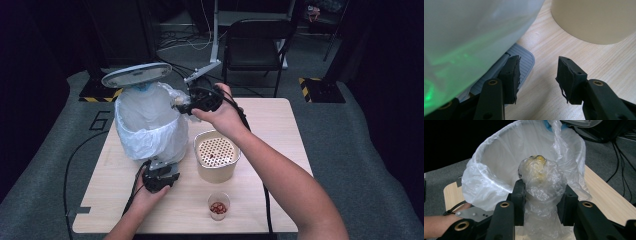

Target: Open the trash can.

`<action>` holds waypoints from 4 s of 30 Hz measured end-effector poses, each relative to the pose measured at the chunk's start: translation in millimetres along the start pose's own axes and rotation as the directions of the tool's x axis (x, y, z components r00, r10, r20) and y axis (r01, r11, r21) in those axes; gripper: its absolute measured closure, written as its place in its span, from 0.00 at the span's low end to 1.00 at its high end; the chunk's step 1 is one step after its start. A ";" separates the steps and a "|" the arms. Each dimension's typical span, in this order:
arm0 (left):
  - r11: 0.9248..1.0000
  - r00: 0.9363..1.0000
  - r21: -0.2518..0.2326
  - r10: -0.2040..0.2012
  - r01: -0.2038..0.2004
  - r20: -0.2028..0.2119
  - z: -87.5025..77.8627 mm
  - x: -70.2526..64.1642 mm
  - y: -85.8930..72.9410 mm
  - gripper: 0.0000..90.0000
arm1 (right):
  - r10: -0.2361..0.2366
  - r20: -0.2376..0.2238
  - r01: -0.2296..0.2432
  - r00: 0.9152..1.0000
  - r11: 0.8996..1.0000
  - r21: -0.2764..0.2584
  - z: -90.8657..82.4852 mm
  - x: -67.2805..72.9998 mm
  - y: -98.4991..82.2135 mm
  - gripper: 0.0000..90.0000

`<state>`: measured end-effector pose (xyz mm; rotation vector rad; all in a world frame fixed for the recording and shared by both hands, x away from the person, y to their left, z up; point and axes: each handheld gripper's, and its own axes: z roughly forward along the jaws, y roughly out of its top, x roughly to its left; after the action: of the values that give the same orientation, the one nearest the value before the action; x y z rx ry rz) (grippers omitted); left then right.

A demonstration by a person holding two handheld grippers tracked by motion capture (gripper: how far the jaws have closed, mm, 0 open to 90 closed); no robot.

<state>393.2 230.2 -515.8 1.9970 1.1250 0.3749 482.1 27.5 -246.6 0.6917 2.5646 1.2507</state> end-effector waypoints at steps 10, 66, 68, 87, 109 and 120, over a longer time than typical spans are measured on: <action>0.999 1.000 0.025 0.021 -0.021 0.005 -1.8 1.7 0.9 0.59 | -0.029 -0.052 0.030 0.998 0.999 0.018 16.2 7.2 12.3 0.71; 1.000 1.000 0.004 -0.005 0.005 0.005 -0.5 -0.8 0.4 0.59 | 0.029 -0.051 -0.032 0.998 0.997 -0.067 89.3 23.3 29.0 0.41; 1.000 1.000 0.001 -0.006 0.006 0.008 -0.3 -0.7 0.3 0.59 | 0.036 -0.058 -0.041 0.998 0.996 -0.075 87.2 22.5 28.3 0.41; 1.000 1.000 -0.007 -0.008 0.008 -0.001 0.4 -1.3 -0.1 0.59 | -0.010 -0.001 0.010 1.000 0.994 -0.110 25.8 19.2 -6.2 0.49; 1.000 1.000 -0.002 0.016 -0.016 0.000 -0.2 -1.2 0.3 0.59 | -0.012 0.044 0.017 0.999 0.993 -0.114 -34.7 30.5 -133.7 0.44; 1.000 1.000 -0.003 0.014 -0.014 -0.008 0.0 -2.0 0.2 0.59 | 0.039 0.023 -0.036 0.999 0.992 -0.119 -44.2 42.1 -195.1 0.38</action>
<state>392.2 228.5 -515.4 2.0036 1.1156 0.3916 366.4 -85.7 -371.4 0.7292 2.4445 1.3845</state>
